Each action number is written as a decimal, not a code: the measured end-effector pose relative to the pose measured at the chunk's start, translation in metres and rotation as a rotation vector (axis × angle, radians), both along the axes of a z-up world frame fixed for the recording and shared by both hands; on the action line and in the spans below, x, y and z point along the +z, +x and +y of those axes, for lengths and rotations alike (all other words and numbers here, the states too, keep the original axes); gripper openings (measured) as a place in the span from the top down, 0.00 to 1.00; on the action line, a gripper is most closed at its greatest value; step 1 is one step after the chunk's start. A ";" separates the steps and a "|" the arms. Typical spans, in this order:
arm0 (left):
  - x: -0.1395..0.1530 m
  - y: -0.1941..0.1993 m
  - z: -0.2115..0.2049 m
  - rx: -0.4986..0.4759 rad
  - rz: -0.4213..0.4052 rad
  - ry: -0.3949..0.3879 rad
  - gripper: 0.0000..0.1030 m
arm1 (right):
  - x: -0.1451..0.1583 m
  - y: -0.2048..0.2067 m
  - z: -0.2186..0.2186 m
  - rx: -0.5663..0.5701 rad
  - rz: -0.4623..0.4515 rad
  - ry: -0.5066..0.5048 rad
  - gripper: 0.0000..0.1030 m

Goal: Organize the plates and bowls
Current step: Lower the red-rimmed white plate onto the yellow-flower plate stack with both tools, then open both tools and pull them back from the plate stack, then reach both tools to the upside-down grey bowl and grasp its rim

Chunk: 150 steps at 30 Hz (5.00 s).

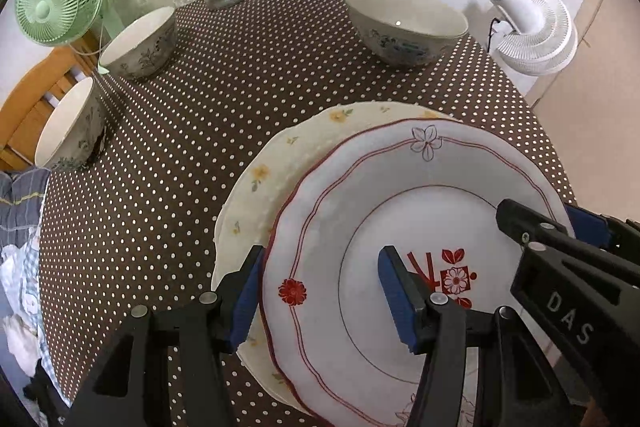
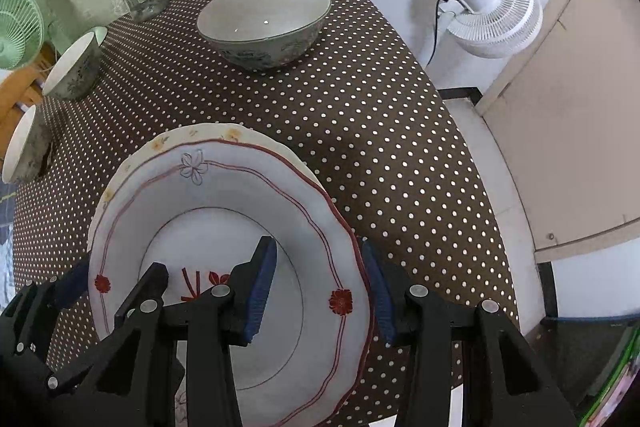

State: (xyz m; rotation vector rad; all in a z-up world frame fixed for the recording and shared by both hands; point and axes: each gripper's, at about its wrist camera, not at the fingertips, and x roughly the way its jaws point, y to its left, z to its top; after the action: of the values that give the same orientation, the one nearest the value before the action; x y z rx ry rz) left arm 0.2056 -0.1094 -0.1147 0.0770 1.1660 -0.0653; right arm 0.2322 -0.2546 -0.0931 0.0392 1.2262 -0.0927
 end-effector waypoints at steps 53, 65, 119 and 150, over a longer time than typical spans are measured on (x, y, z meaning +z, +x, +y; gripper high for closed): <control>0.009 -0.001 0.012 0.096 -0.025 0.007 0.32 | -0.008 0.001 0.014 0.141 -0.023 0.000 0.66; 0.027 -0.016 0.027 0.135 -0.051 -0.010 0.12 | 0.007 -0.004 0.002 0.130 -0.038 0.058 0.45; 0.111 -0.003 0.254 0.059 -0.304 -0.067 0.15 | 0.112 -0.013 0.252 0.114 -0.359 -0.058 0.20; 0.017 0.114 0.345 0.131 -0.203 -0.018 0.65 | 0.009 0.119 0.360 0.201 -0.243 0.053 0.48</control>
State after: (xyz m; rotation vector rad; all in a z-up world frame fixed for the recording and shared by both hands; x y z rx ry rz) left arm 0.3200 0.2356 -0.0978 -0.0093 0.9649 0.0474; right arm 0.3514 0.1054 -0.0844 -0.0265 0.9834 0.1174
